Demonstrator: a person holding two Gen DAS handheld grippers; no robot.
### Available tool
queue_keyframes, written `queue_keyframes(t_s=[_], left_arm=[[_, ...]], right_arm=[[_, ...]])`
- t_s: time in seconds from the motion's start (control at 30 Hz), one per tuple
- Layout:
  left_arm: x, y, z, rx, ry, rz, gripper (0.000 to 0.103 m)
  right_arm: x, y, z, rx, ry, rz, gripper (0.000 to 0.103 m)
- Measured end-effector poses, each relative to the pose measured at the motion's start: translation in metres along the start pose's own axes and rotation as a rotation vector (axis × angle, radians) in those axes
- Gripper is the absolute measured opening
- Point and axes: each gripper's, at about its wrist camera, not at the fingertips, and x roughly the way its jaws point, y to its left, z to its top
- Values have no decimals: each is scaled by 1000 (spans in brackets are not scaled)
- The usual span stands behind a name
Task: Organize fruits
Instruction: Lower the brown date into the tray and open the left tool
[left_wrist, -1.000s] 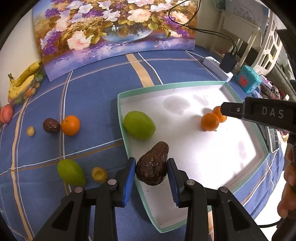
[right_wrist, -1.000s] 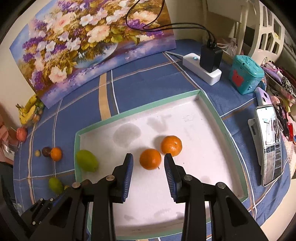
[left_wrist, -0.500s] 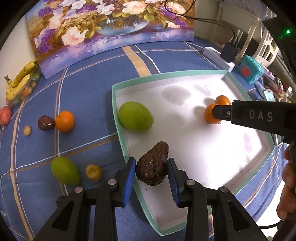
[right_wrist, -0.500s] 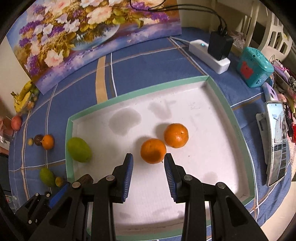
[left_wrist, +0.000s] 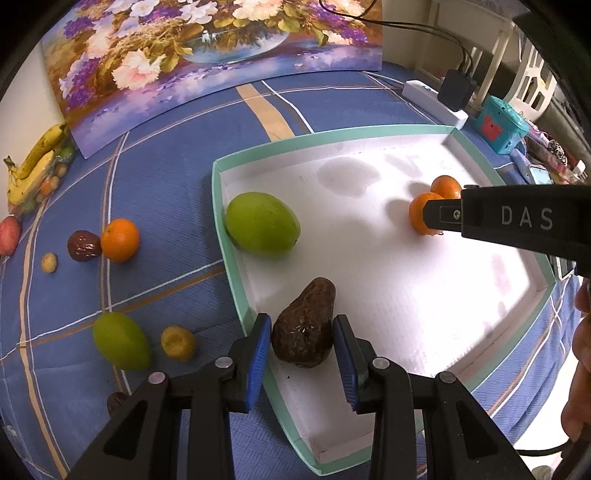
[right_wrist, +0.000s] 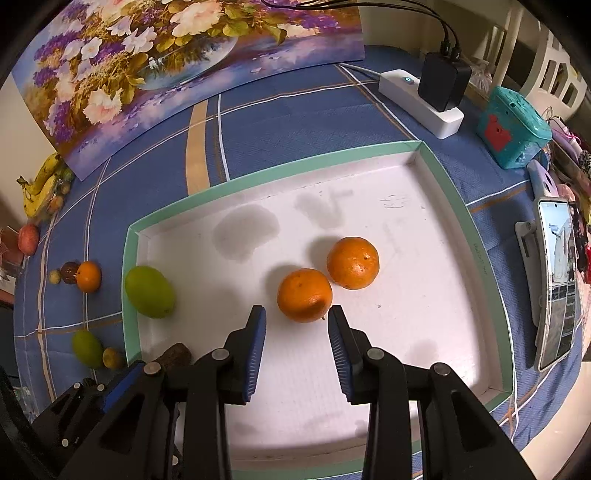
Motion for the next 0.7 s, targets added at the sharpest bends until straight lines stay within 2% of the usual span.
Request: queue_keyframes(t_s=[0.37, 0.43, 0.5, 0.7], left_arm=[[-19, 3, 4, 4, -31, -37, 39], [-22, 3, 5, 4, -36, -40, 44], [-24, 4, 5, 2, -41, -43, 45], [-35, 15, 8, -33, -65, -51, 45]], right_arm=[[-14, -1, 2, 10, -49, 5, 36], [-18, -2, 3, 12, -59, 7, 36], [-20, -1, 3, 12, -67, 7, 36], [-22, -1, 4, 12, -75, 10, 36]])
